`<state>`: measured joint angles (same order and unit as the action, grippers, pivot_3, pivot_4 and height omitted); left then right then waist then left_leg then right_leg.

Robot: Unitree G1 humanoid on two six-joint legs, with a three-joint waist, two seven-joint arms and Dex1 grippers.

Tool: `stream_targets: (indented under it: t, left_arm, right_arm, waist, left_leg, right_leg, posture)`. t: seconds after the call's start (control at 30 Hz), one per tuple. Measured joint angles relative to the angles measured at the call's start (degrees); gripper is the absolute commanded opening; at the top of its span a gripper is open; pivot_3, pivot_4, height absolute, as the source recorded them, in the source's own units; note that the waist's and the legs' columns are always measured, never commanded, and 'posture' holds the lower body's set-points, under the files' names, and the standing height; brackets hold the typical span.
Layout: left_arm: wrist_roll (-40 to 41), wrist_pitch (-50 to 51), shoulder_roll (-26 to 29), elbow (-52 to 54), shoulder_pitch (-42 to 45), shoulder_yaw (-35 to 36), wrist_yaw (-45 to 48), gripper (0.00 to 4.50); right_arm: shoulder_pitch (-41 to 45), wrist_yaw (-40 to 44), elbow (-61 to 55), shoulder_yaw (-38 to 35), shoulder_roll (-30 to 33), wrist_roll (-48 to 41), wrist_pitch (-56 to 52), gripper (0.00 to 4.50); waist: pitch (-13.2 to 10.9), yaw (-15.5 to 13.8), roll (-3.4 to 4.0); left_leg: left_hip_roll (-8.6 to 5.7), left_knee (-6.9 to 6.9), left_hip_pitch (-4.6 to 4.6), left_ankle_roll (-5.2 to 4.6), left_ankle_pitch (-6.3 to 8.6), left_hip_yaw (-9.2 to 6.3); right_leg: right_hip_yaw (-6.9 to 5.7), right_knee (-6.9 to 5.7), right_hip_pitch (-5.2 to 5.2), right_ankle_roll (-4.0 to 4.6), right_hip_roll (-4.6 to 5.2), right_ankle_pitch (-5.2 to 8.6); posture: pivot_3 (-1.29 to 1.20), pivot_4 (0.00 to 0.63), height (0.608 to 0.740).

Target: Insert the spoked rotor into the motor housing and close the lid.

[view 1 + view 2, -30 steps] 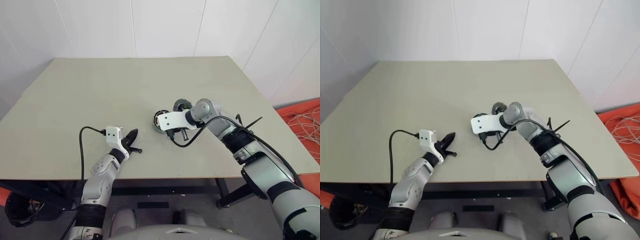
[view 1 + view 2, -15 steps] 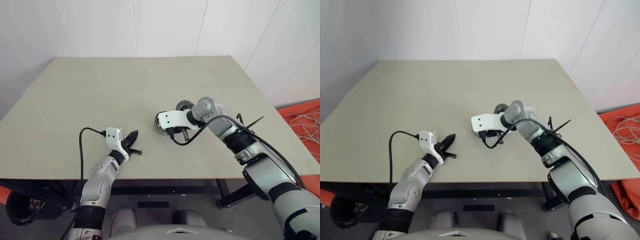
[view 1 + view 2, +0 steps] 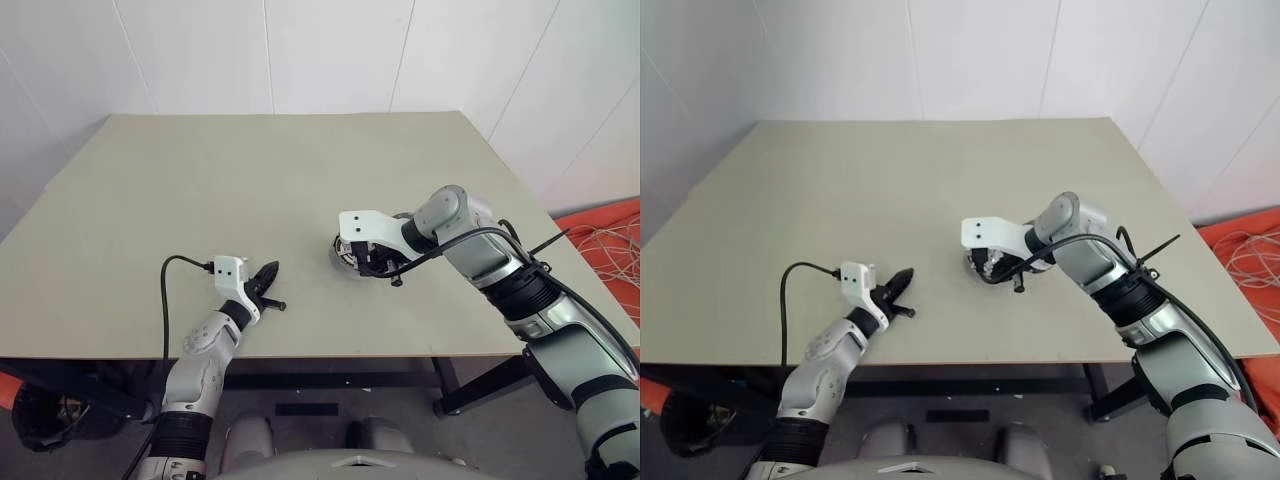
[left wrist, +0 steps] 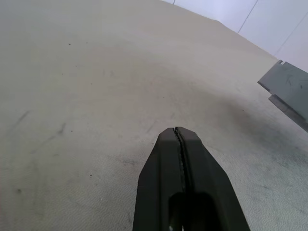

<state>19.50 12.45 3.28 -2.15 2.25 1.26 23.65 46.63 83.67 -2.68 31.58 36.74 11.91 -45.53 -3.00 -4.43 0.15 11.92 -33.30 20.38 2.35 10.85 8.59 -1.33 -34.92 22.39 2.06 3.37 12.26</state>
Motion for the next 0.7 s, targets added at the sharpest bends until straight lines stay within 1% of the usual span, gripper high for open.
stream_targets:
  t: [0.13, 0.23, 0.4, 0.5, 0.7]
  left_arm:
    - [0.33, 0.1, -0.08, -0.01, 0.02, -0.27, 0.01, 0.0]
    - [0.45, 0.12, -0.09, -0.02, 0.02, -0.39, 0.0, 0.0]
    - [0.5, 0.14, -0.05, -0.03, 0.01, -0.42, 0.0, 0.0]
    - [0.49, 0.15, -0.06, -0.04, 0.01, -0.48, -0.02, 0.0]
    - [0.49, 0.15, 0.03, -0.04, -0.03, -0.48, -0.04, 0.0]
  right_arm:
    - [-0.27, -0.08, -3.95, 0.73, 0.09, -3.08, -6.52, 0.01]
    - [-0.78, -1.13, -5.42, 1.33, -0.01, -4.91, -8.21, 0.01]
    - [-1.56, -4.29, -5.73, 3.22, -1.23, -6.24, -7.79, 0.01]
    - [-1.56, -7.2, -4.75, 3.62, -3.97, -6.72, -7.07, 0.01]
    - [-1.55, -11.48, -2.32, 4.75, -7.45, -7.63, -6.57, 0.01]
  waist:
    - [0.0, -0.13, 0.0]
    - [0.0, -0.3, 0.0]
    - [0.0, -0.38, 0.0]
    - [0.0, -0.34, 0.0]
    - [0.0, -0.57, 0.0]
  left_leg:
    - [0.02, 0.0, -0.03, 0.0, 0.0, 0.0]
    - [0.02, 0.0, -0.06, 0.01, 0.0, 0.0]
    - [0.02, 0.01, -0.13, 0.02, -0.01, 0.01]
    - [0.0, 0.02, -0.14, 0.03, -0.01, 0.01]
    - [0.0, 0.02, -0.13, 0.04, -0.01, 0.01]
  right_leg:
    - [0.01, 0.0, -0.02, 0.0, 0.01, 0.0]
    - [0.02, 0.0, -0.05, 0.0, 0.02, 0.0]
    - [0.03, -0.01, -0.08, -0.01, 0.01, 0.0]
    - [0.03, -0.02, -0.08, -0.01, 0.01, 0.0]
    - [0.04, -0.01, -0.09, -0.01, 0.03, 0.0]
  posture:
    - [0.0, 0.0, 0.74]
    - [0.0, 0.0, 0.74]
    - [0.0, 0.0, 0.74]
    - [0.0, 0.0, 0.74]
    - [0.0, 0.0, 0.74]
